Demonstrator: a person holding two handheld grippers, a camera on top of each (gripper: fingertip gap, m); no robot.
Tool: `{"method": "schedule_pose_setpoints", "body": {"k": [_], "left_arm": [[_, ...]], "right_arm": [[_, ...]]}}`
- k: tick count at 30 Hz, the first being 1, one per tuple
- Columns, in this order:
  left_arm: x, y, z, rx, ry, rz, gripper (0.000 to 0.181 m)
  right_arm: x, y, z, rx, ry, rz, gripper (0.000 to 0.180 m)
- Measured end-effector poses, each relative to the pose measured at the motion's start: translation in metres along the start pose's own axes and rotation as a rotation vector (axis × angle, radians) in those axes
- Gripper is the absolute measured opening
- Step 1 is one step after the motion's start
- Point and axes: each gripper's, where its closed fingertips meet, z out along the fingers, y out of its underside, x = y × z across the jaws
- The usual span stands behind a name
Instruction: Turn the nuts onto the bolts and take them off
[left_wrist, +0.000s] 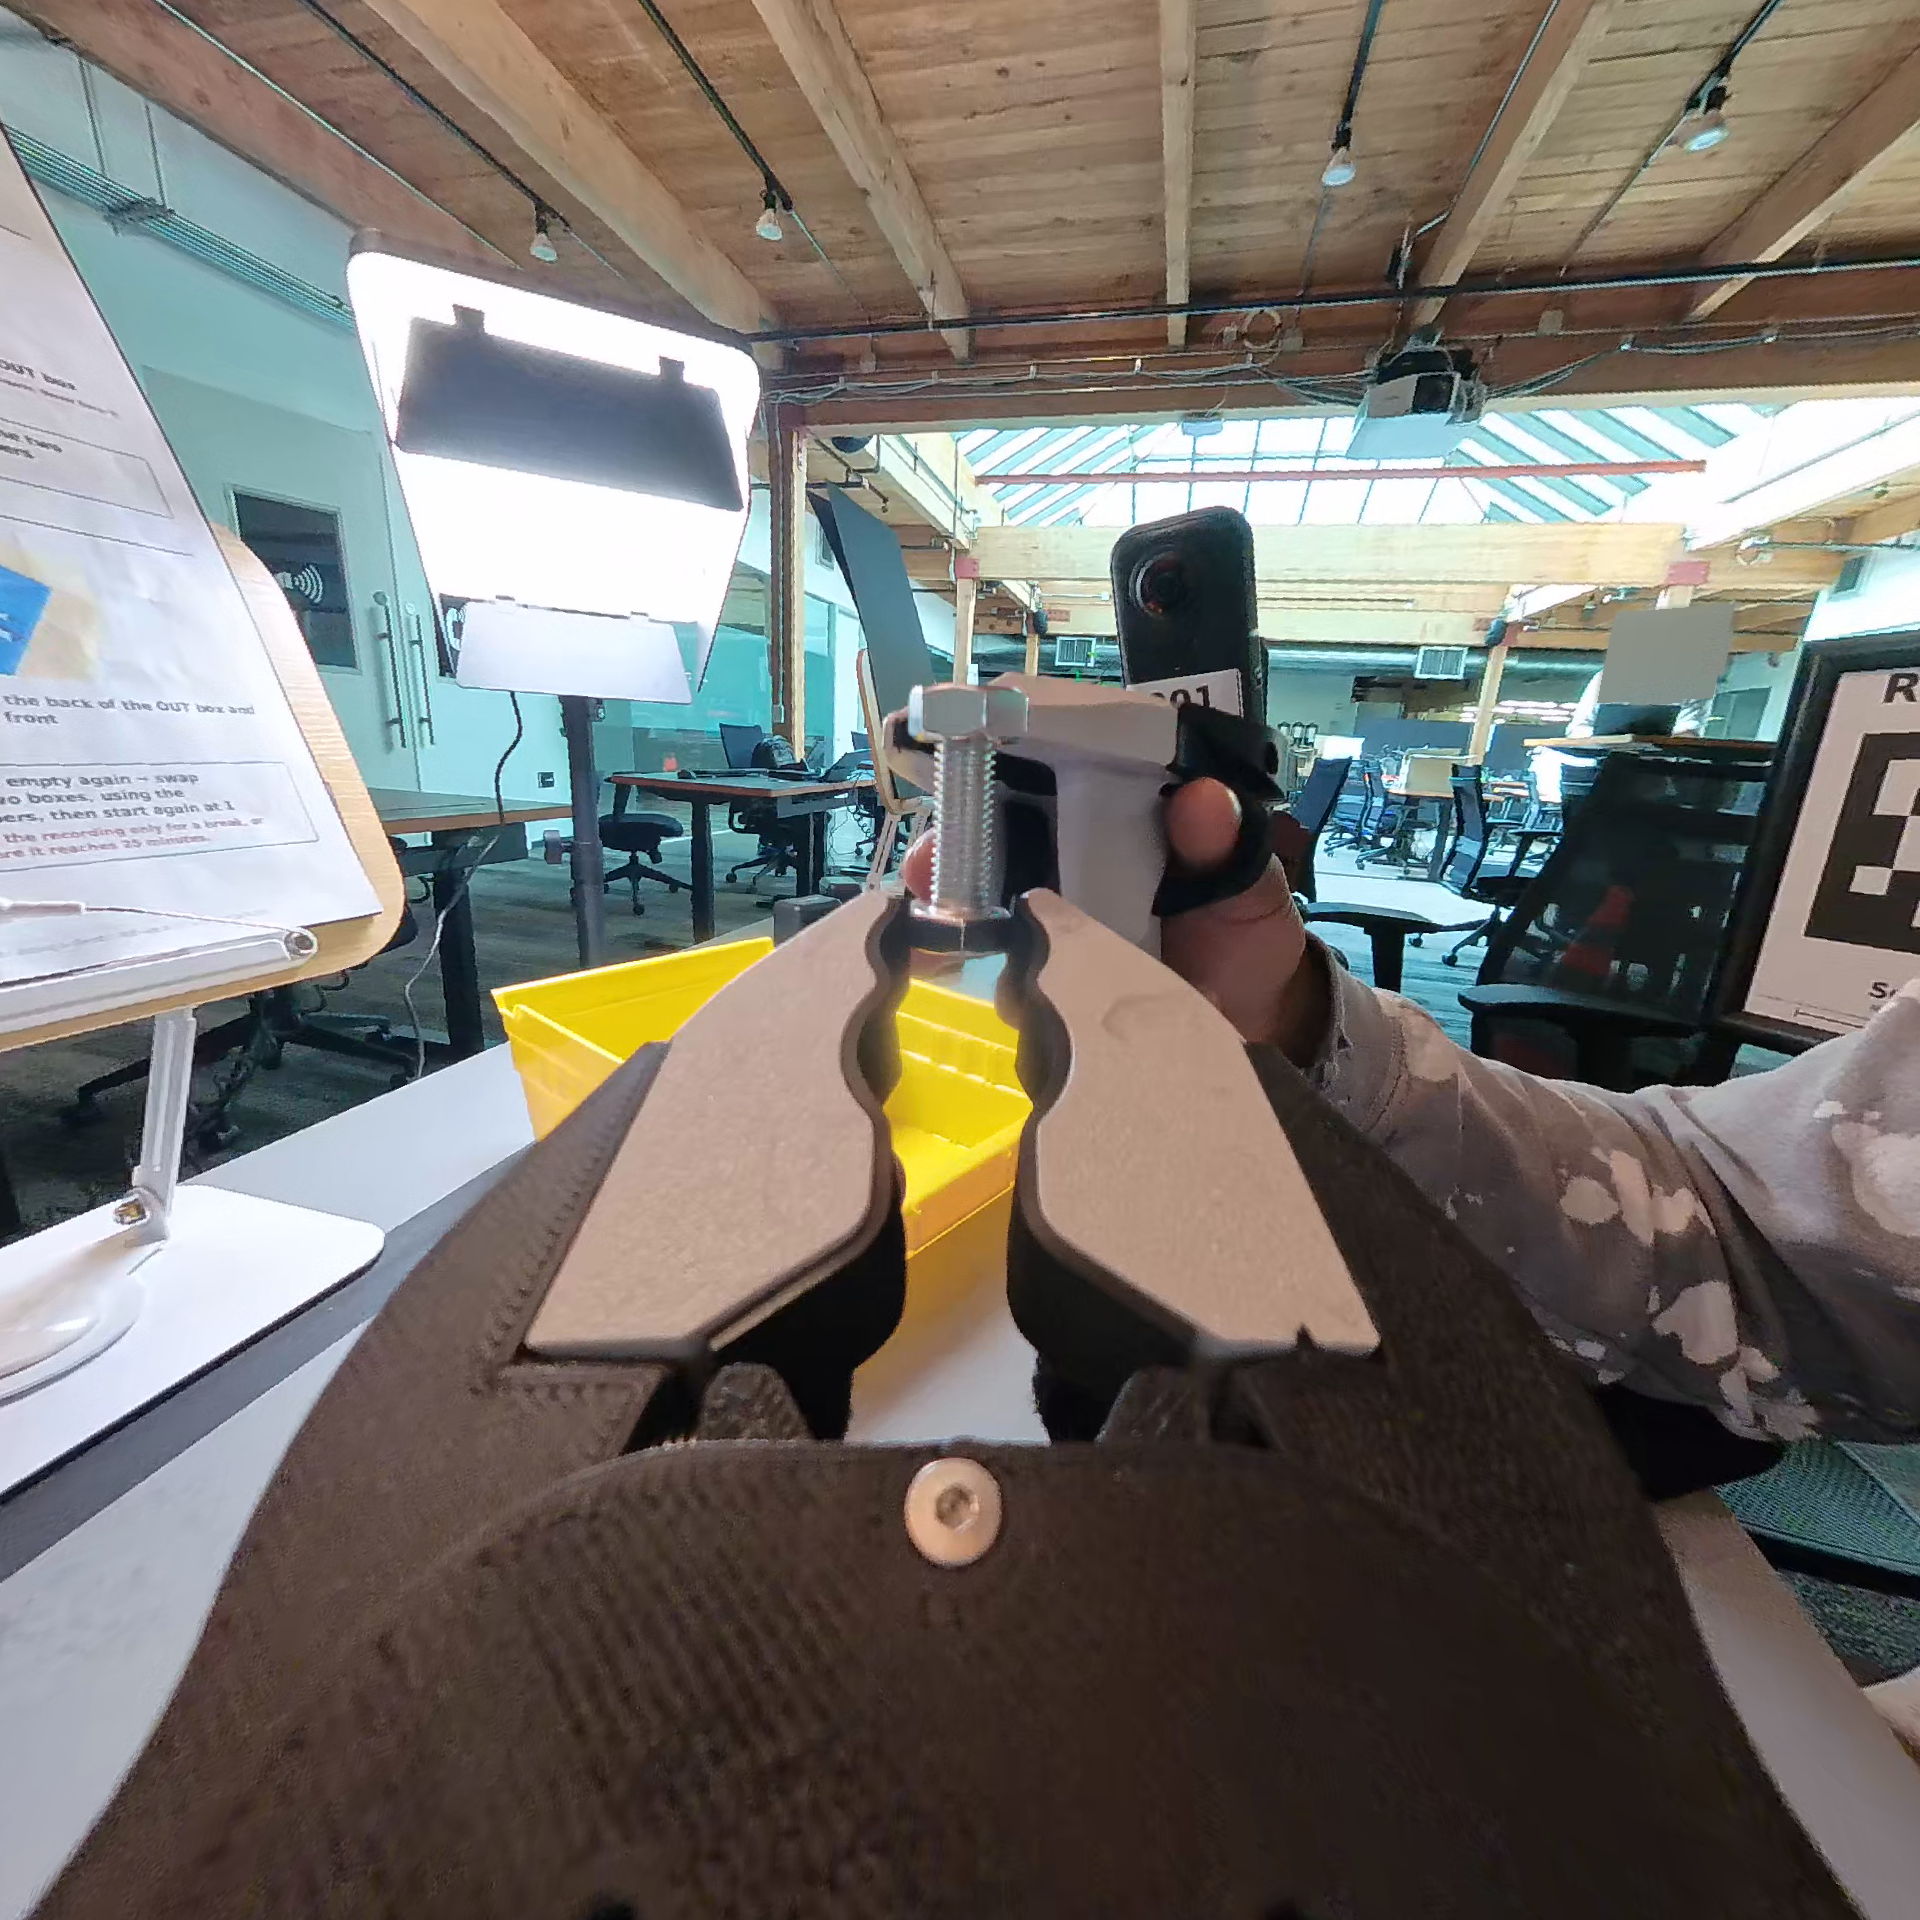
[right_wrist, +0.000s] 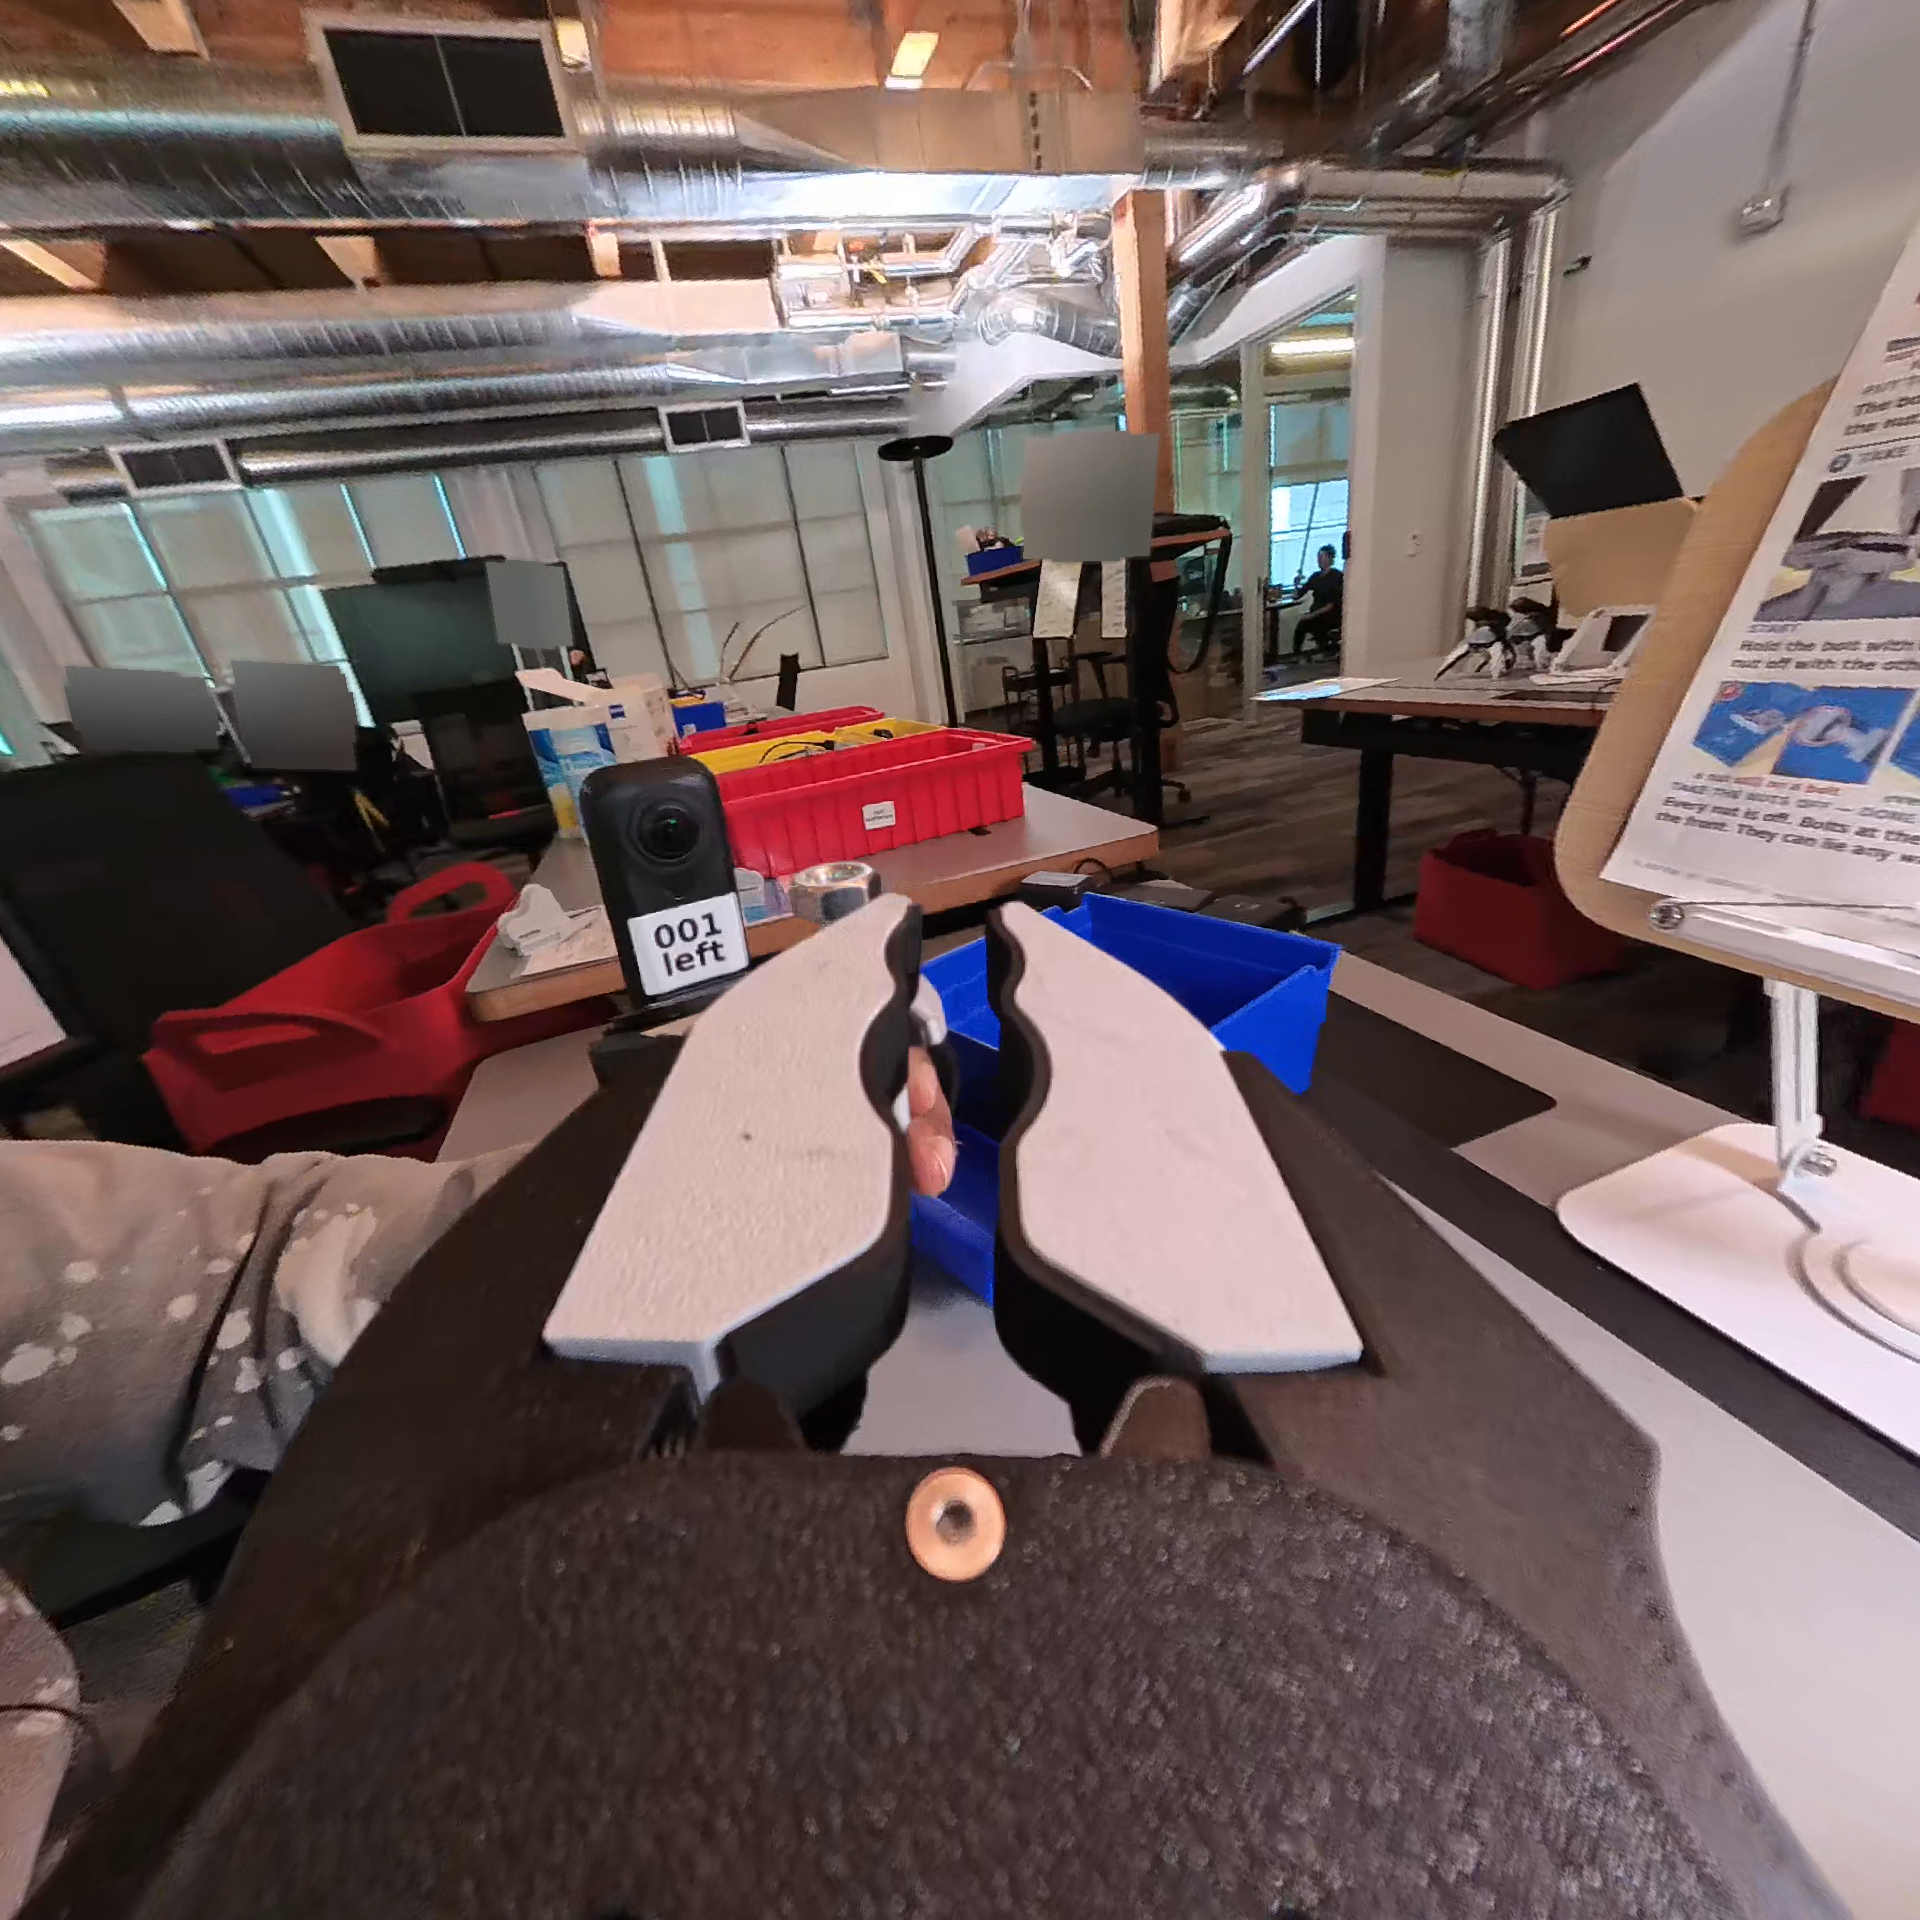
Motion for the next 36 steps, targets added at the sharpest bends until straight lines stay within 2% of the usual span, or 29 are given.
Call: {"method": "schedule_pose_setpoints", "body": {"k": [7,9,10,18,25,32,36], "left_arm": [[0.002,0.008,0.003,-0.021,0.002,0.003,0.019],[0.001,0.006,0.002,-0.009,0.005,-0.008,0.019],[0.002,0.003,0.001,0.008,0.017,-0.011,0.019],[0.002,0.01,0.003,-0.024,0.01,-0.001,0.019],[0.001,-0.001,-0.001,0.021,0.01,-0.002,0.019],[0.004,0.007,0.003,-0.012,0.021,0.002,0.019],[0.008,0.009,0.005,-0.01,0.031,0.01,0.019]], "right_arm": [[-0.017,0.009,0.011,-0.034,-0.052,-0.023,0.025],[-0.013,0.008,0.009,-0.029,-0.042,-0.023,0.021],[-0.006,0.006,0.006,-0.023,-0.005,-0.022,0.01],[-0.021,0.01,0.01,-0.038,-0.08,-0.032,0.029],[-0.011,0.002,0.004,-0.01,-0.039,-0.047,0.019],[-0.023,0.01,0.01,-0.05,-0.084,-0.055,0.03],[-0.022,0.014,0.011,-0.066,-0.072,-0.078,0.026]]}}
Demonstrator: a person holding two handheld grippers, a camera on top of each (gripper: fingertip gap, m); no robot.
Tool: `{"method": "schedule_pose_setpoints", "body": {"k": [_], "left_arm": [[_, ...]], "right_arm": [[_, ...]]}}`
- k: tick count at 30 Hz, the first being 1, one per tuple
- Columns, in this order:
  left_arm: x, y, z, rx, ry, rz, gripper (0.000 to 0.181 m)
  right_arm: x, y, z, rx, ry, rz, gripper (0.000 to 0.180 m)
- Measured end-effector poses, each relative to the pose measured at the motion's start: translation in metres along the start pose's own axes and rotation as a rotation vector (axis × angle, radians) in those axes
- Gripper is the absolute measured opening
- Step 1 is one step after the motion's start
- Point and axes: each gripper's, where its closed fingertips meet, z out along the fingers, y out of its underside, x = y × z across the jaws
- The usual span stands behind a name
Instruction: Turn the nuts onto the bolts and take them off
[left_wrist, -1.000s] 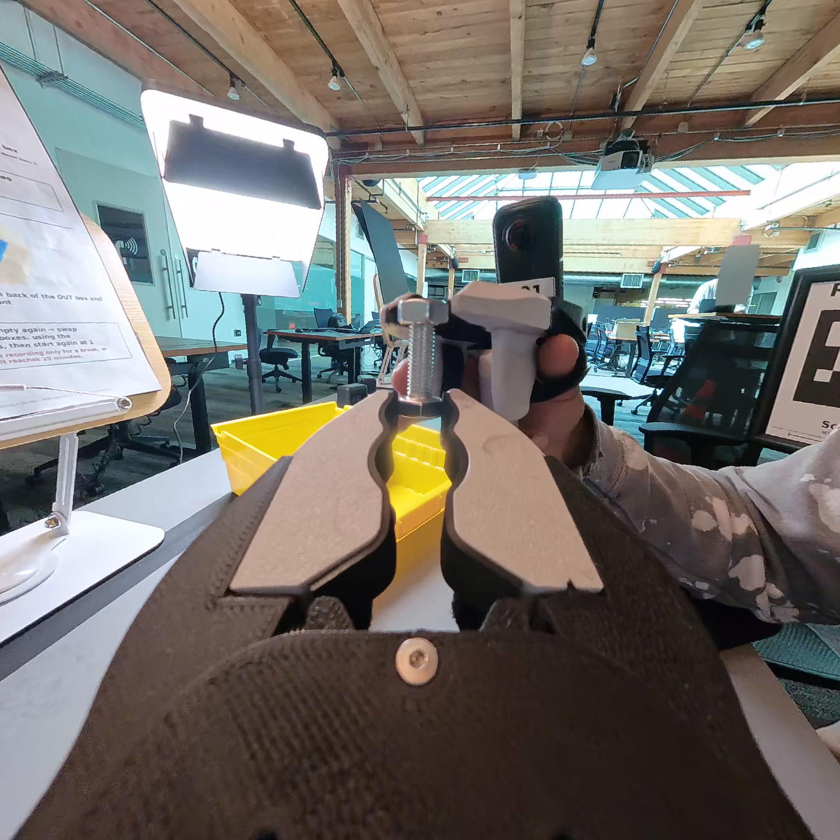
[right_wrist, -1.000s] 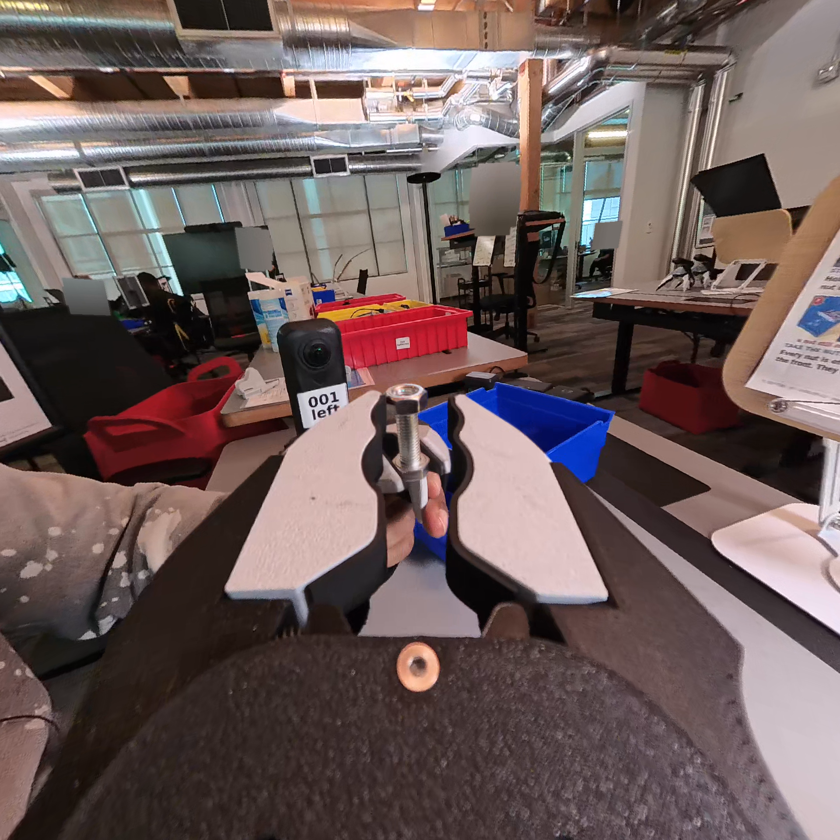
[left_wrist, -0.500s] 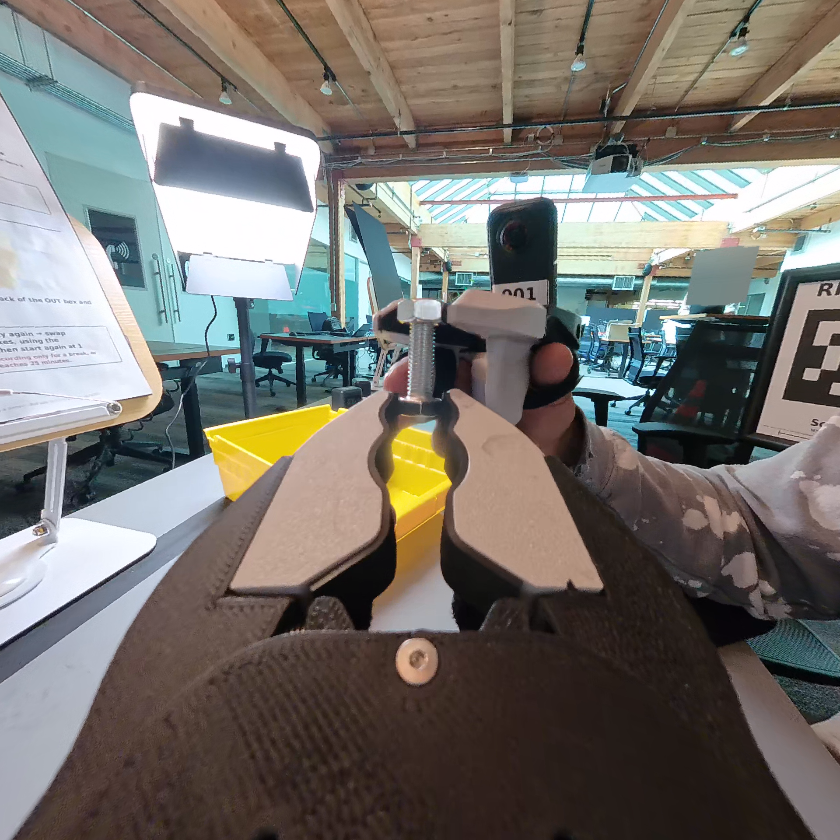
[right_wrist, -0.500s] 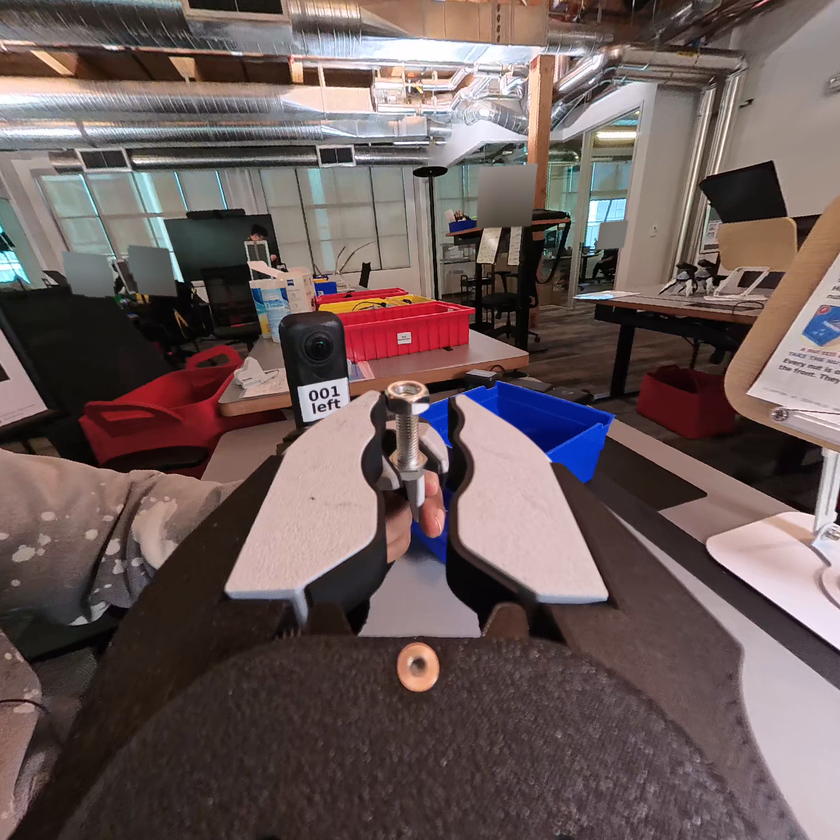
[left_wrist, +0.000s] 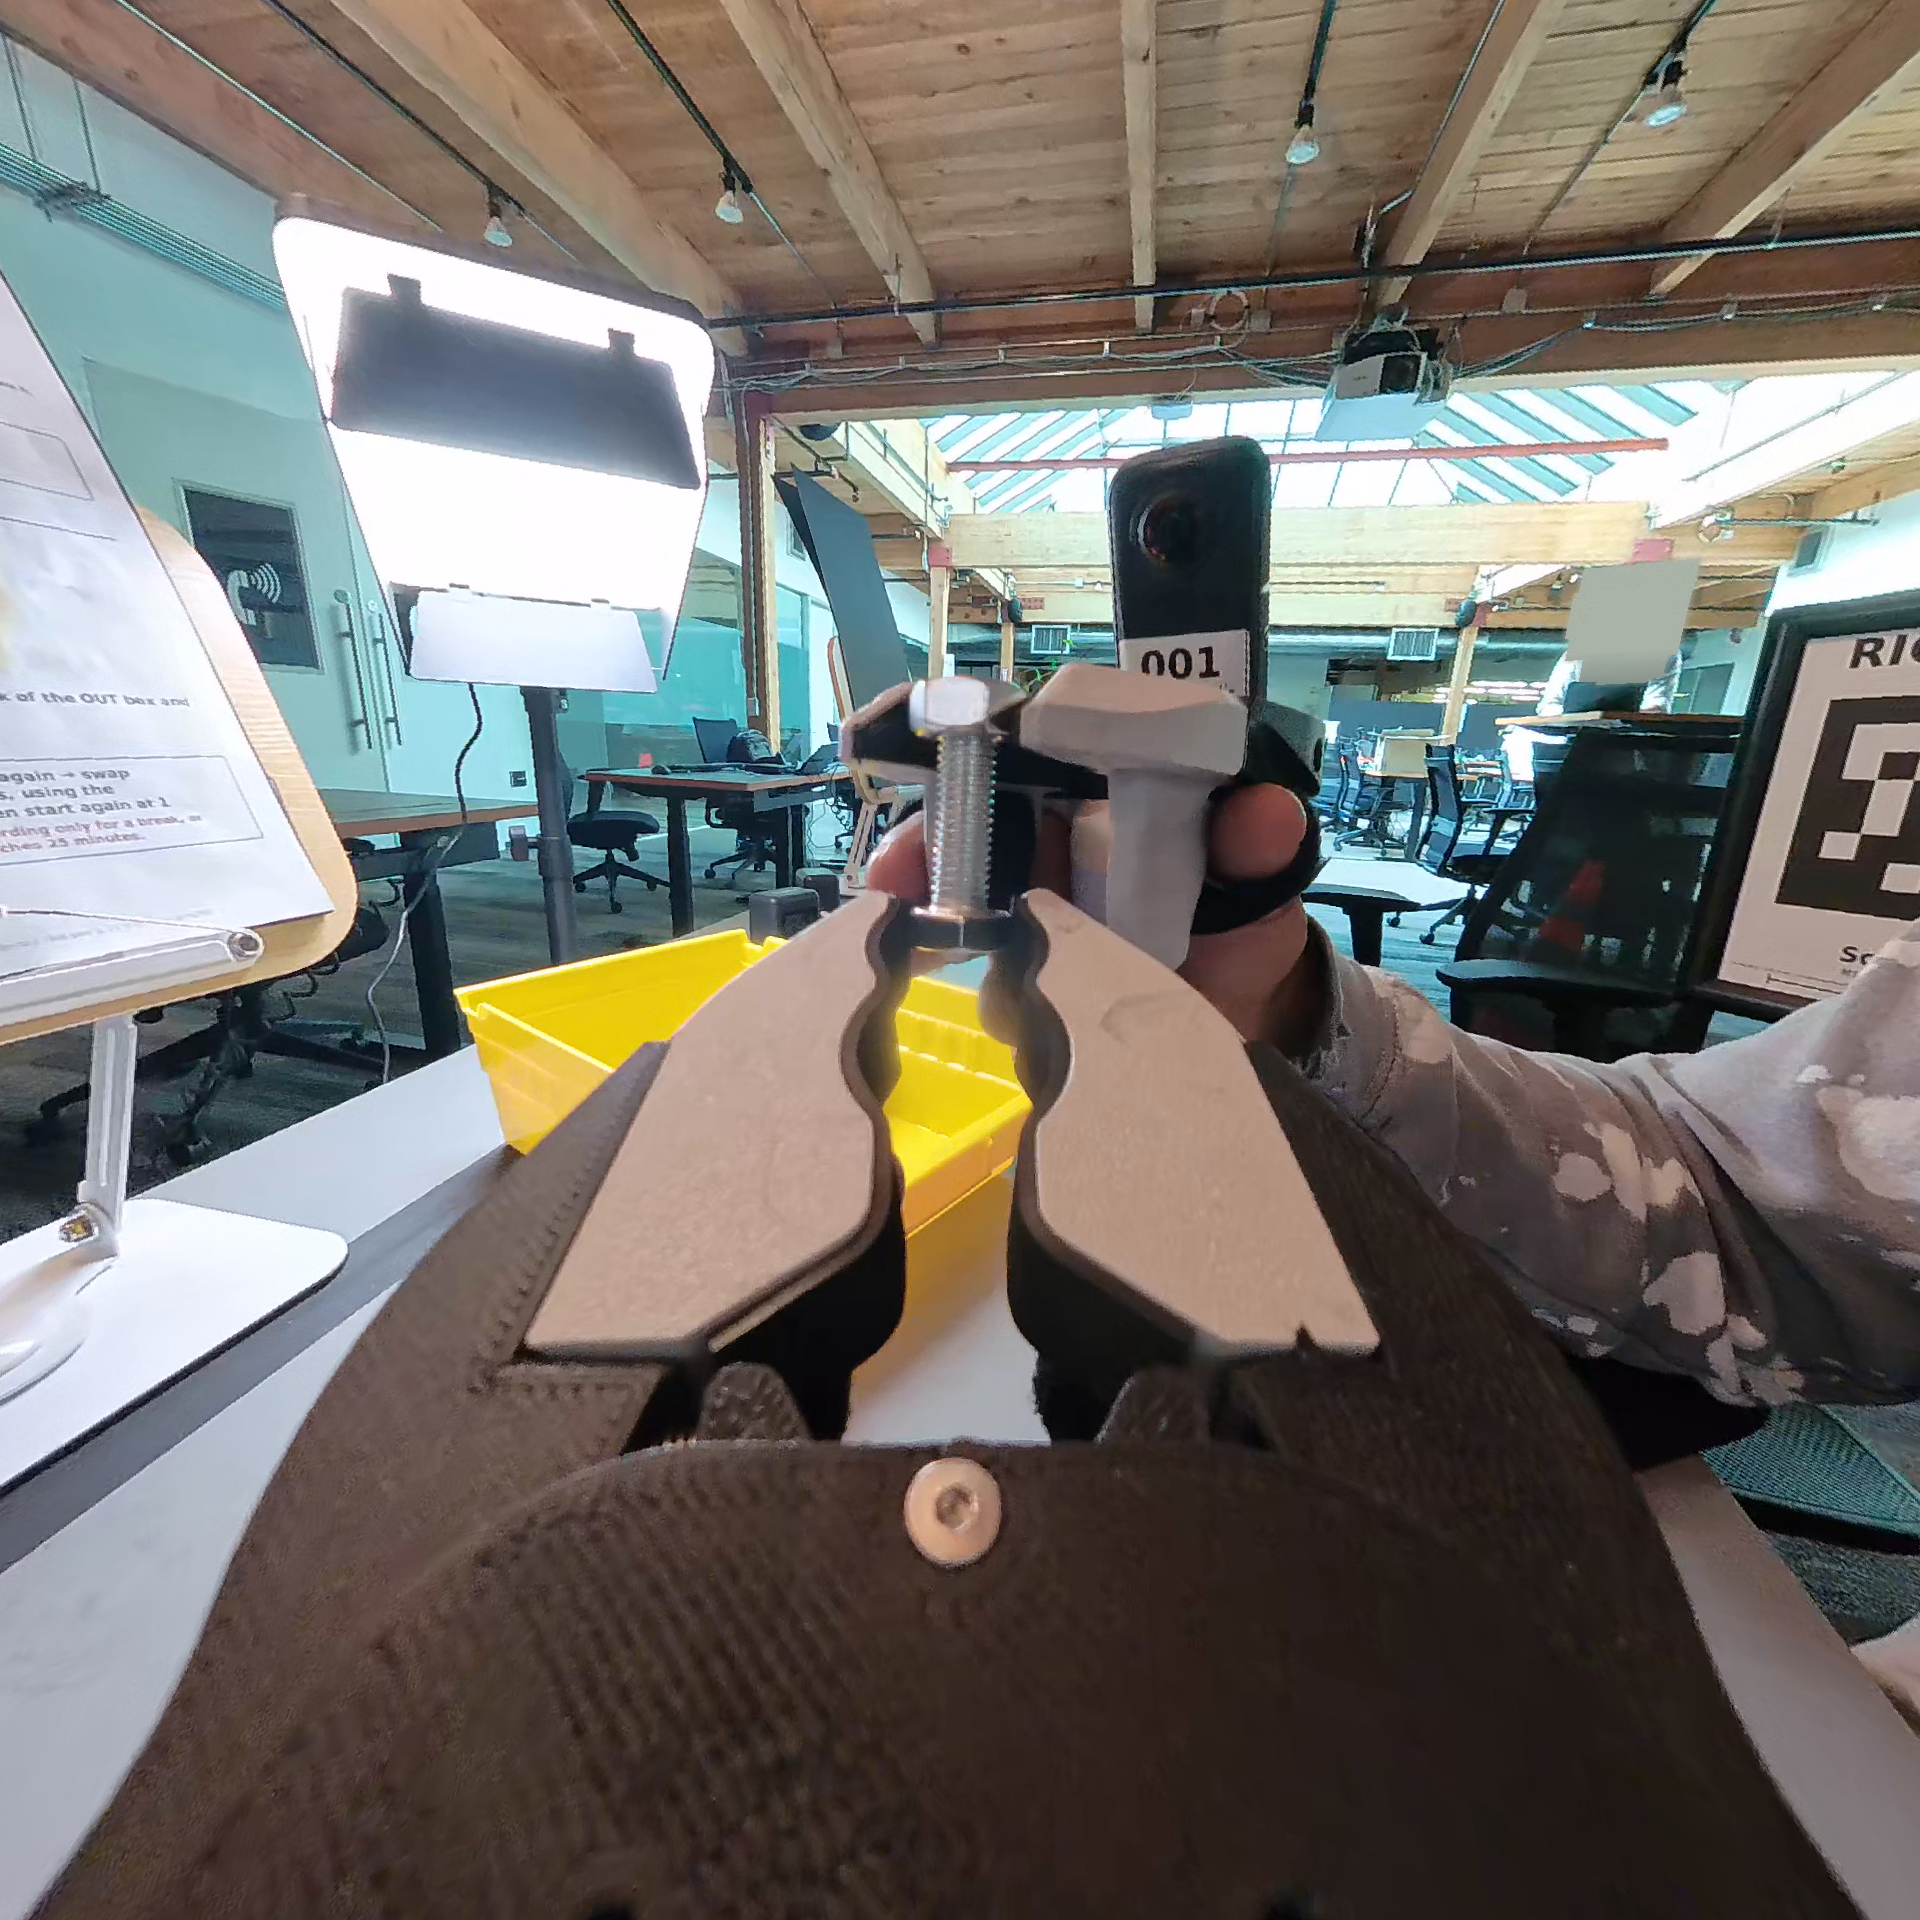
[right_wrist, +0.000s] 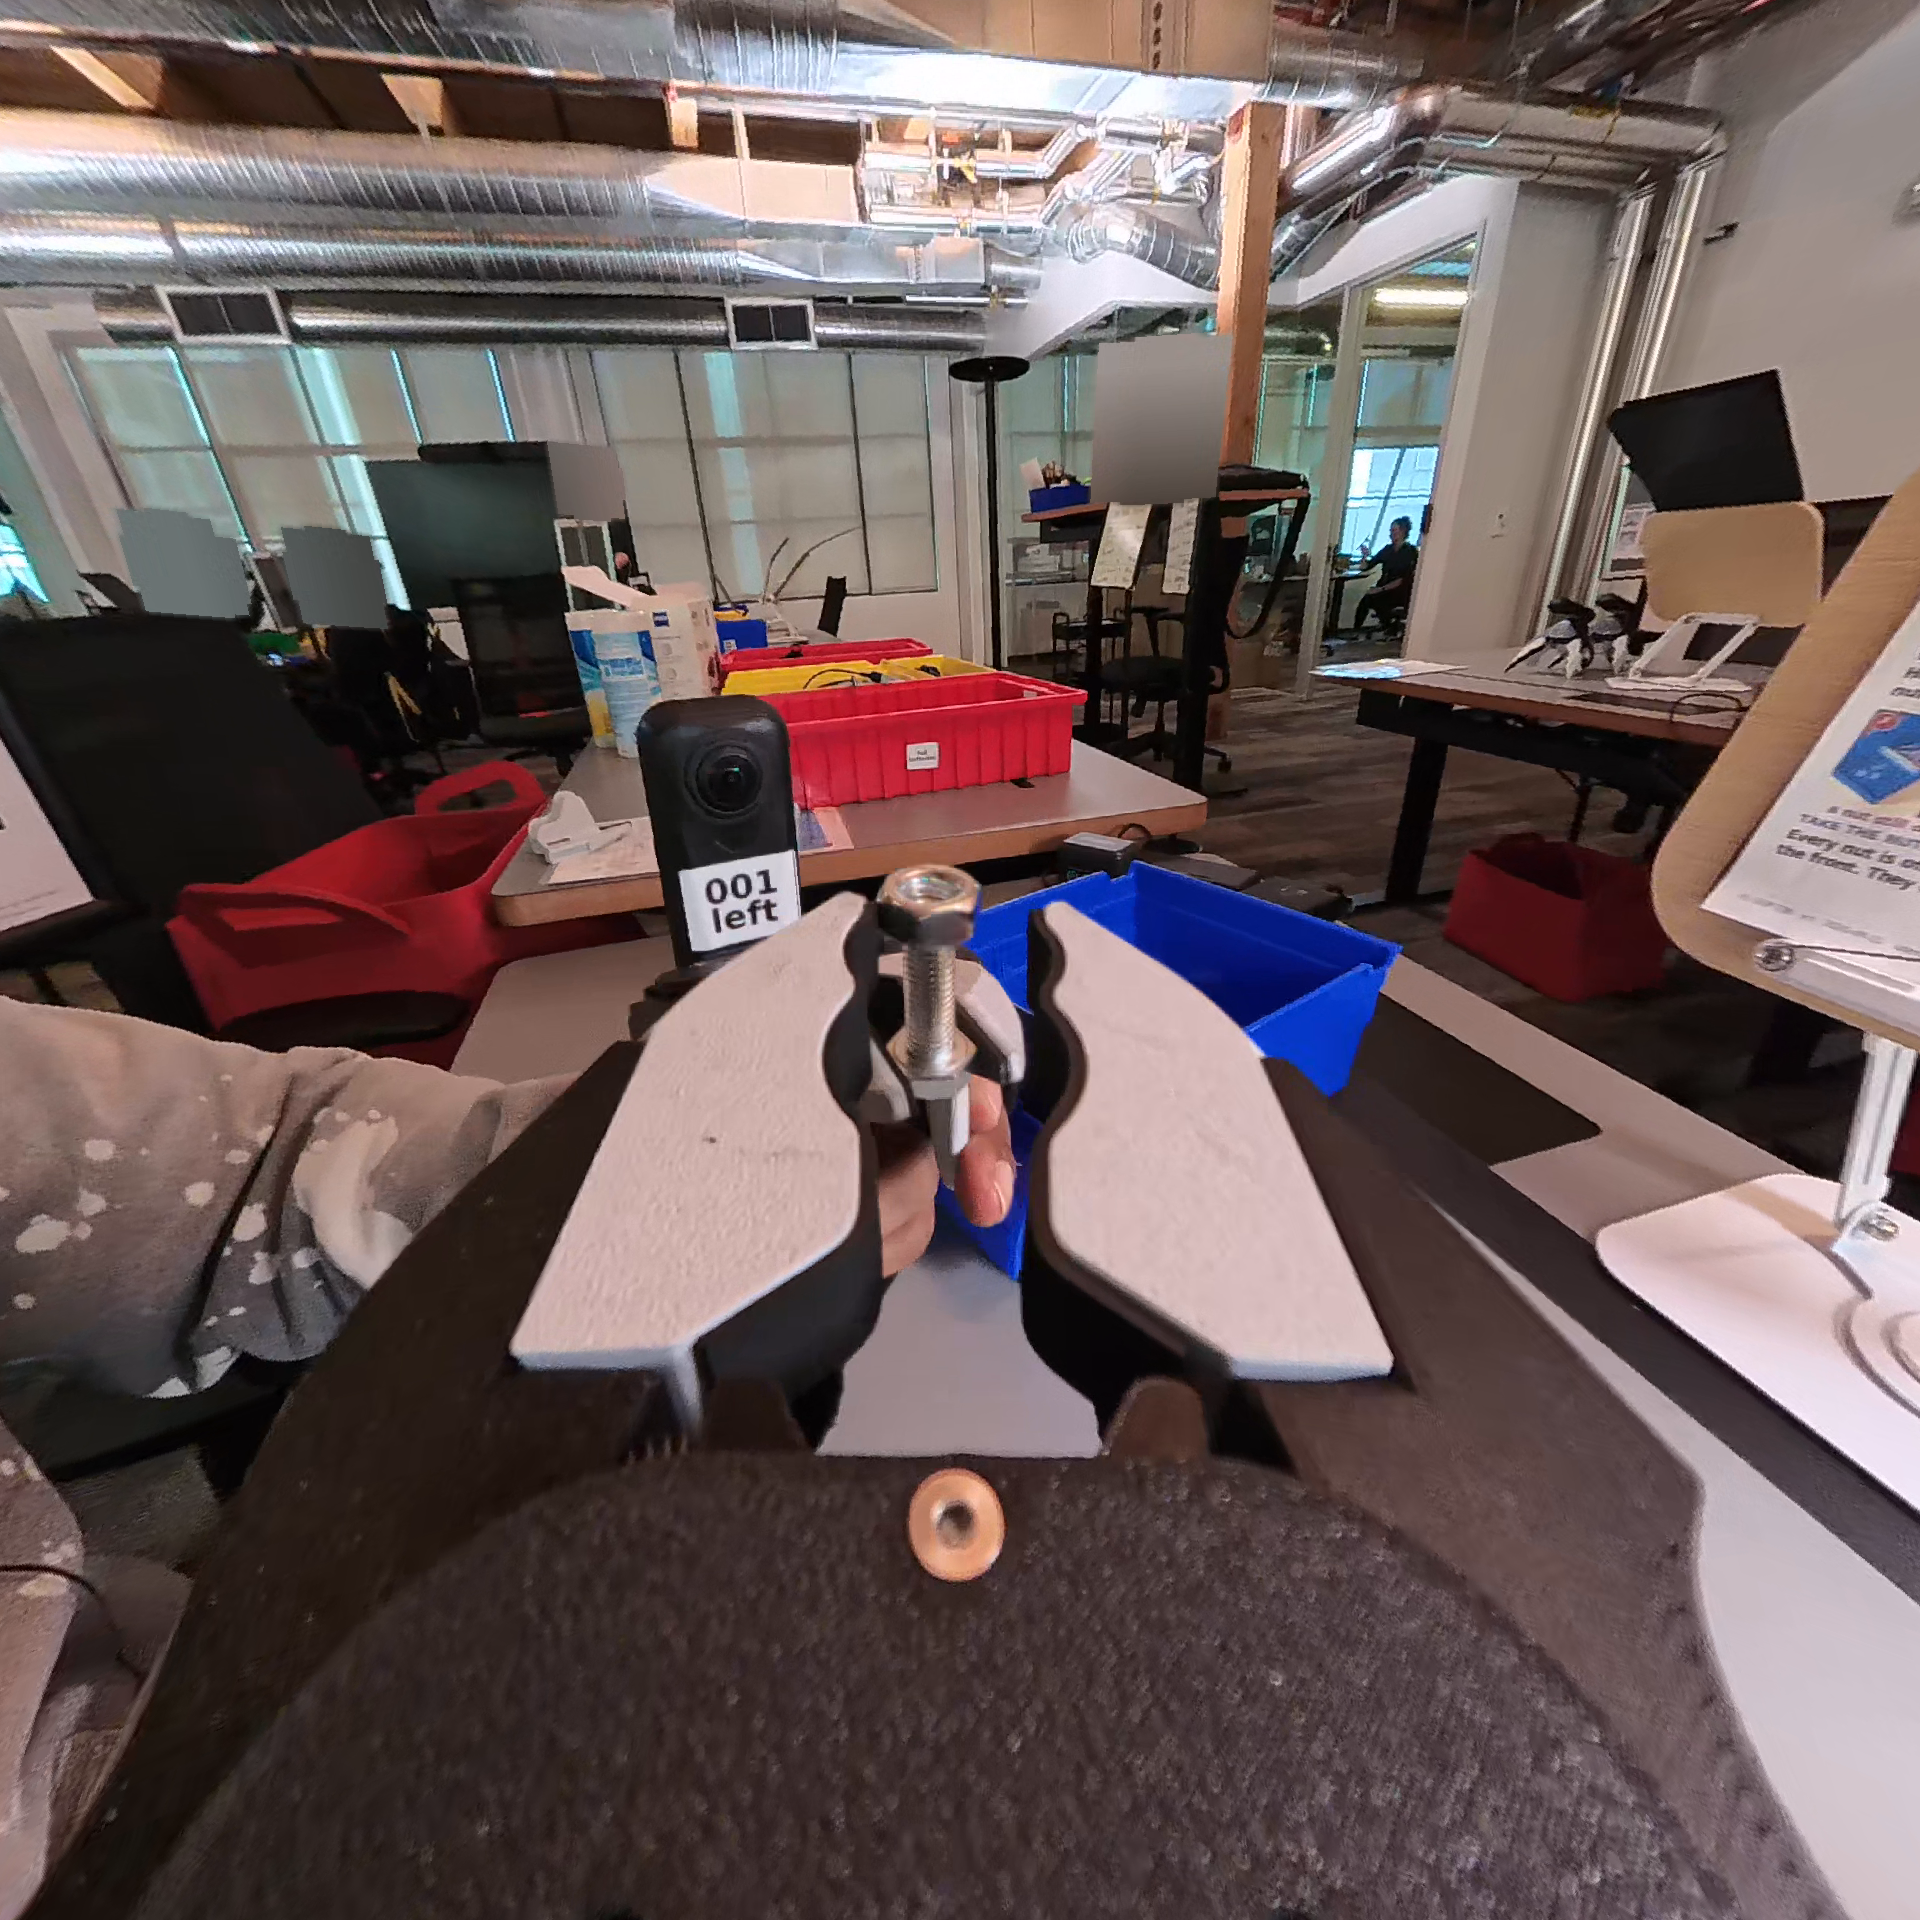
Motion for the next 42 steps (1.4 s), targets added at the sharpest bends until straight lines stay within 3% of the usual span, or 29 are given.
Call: {"method": "schedule_pose_setpoints", "body": {"k": [26,28,32,37,39,42], "left_arm": [[0.0,0.002,0.0,-0.01,0.005,-0.006,0.019],[0.001,0.004,0.001,-0.018,0.015,-0.007,0.019],[-0.005,0.008,-0.001,-0.041,-0.003,-0.017,0.019],[-0.017,0.012,-0.005,-0.053,-0.049,-0.021,0.019],[-0.019,0.013,-0.005,-0.059,-0.058,-0.019,0.019],[-0.019,0.012,-0.006,-0.057,-0.061,-0.022,0.019]], "right_arm": [[-0.006,-0.002,0.0,0.009,-0.032,0.002,0.027],[-0.005,0.0,0.001,0.0,-0.023,-0.01,0.018],[0.003,-0.027,-0.02,0.07,0.029,-0.076,0.018],[0.061,-0.041,-0.065,0.02,0.292,-0.113,0.018],[0.105,-0.014,-0.087,-0.122,0.463,-0.145,0.018],[0.175,0.059,-0.127,-0.429,0.677,-0.118,0.019]]}}
